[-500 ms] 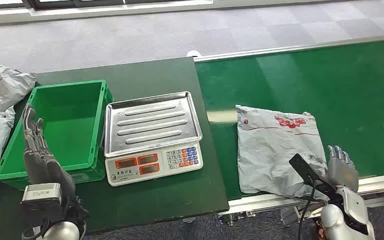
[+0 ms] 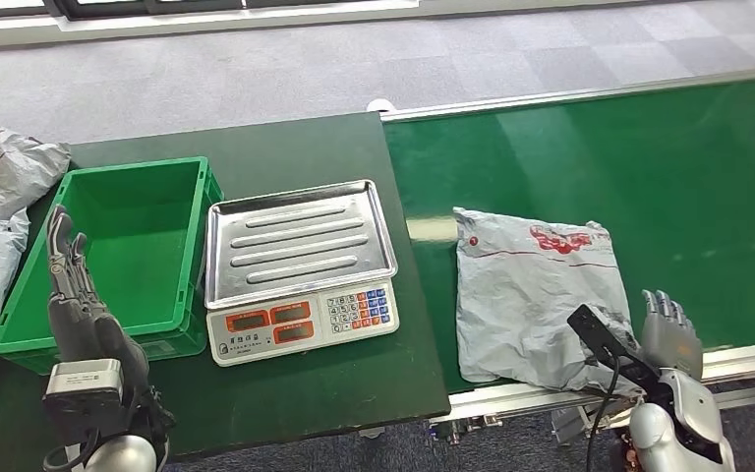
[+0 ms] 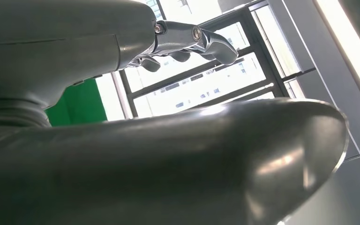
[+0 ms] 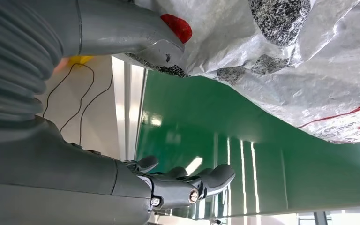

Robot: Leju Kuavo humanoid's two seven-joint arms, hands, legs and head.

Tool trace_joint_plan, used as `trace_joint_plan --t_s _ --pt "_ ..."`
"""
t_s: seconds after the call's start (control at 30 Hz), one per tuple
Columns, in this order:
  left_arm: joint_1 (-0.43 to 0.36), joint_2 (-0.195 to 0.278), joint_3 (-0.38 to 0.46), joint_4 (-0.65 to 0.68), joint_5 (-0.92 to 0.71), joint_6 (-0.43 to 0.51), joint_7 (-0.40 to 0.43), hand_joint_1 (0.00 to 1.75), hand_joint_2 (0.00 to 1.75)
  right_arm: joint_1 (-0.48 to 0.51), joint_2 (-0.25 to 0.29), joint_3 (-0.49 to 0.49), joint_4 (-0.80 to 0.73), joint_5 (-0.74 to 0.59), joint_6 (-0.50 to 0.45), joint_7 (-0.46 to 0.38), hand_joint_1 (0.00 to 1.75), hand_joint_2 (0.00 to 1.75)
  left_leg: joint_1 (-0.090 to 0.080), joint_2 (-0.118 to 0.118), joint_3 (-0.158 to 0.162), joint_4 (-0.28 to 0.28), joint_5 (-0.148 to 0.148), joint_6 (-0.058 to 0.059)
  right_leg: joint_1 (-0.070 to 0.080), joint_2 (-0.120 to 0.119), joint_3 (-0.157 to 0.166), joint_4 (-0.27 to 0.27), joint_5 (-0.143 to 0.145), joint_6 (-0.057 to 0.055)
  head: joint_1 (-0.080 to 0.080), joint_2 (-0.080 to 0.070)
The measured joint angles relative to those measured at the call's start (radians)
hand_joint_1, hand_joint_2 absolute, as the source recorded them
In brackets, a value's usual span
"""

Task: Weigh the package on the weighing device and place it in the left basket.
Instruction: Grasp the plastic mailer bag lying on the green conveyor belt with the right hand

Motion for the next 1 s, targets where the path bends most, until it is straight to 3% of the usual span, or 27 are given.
trace_joint_plan --t_s 0.03,0.27,0.37,0.93,1.0 --pt "0.000 0.000 0.000 0.000 0.000 0.000 0.002 0.00 0.00 0.003 0.005 0.000 -0.001 -0.024 0.009 -0.007 0.00 0.00 0.000 0.000 0.001 0.000 0.000 0.000 0.000 0.000 0.000 0.000 0.000 0.000 0.000 0.000" --pt "-0.011 0.004 -0.001 0.019 0.014 0.001 0.019 0.00 0.00 0.074 0.121 0.025 -0.011 -0.175 0.158 -0.022 0.00 0.00 0.001 0.000 -0.001 -0.001 0.000 -0.001 0.001 0.000 0.000 0.000 -0.001 -0.001 0.000 0.000" --pt "-0.019 0.004 -0.001 0.027 0.014 0.000 0.028 0.00 0.00 0.080 0.157 0.049 0.014 -0.173 0.155 -0.020 0.00 0.00 0.001 0.001 0.000 -0.001 0.000 -0.001 0.001 0.001 0.000 0.000 -0.001 -0.001 0.000 0.000" --pt "-0.020 0.001 -0.002 0.033 0.012 0.001 0.032 0.00 0.00 0.016 0.230 0.071 0.143 -0.330 0.149 -0.132 0.00 0.00 0.002 0.010 0.005 -0.001 -0.002 -0.001 0.002 0.008 0.005 0.000 0.000 -0.002 0.000 0.000" --pt "-0.020 -0.001 -0.003 0.033 0.011 0.000 0.033 0.00 0.00 0.008 0.238 0.073 0.159 -0.330 0.141 -0.140 0.00 0.87 0.002 0.010 0.006 -0.001 -0.002 -0.001 0.002 0.008 0.006 0.000 0.000 -0.002 0.000 0.000"
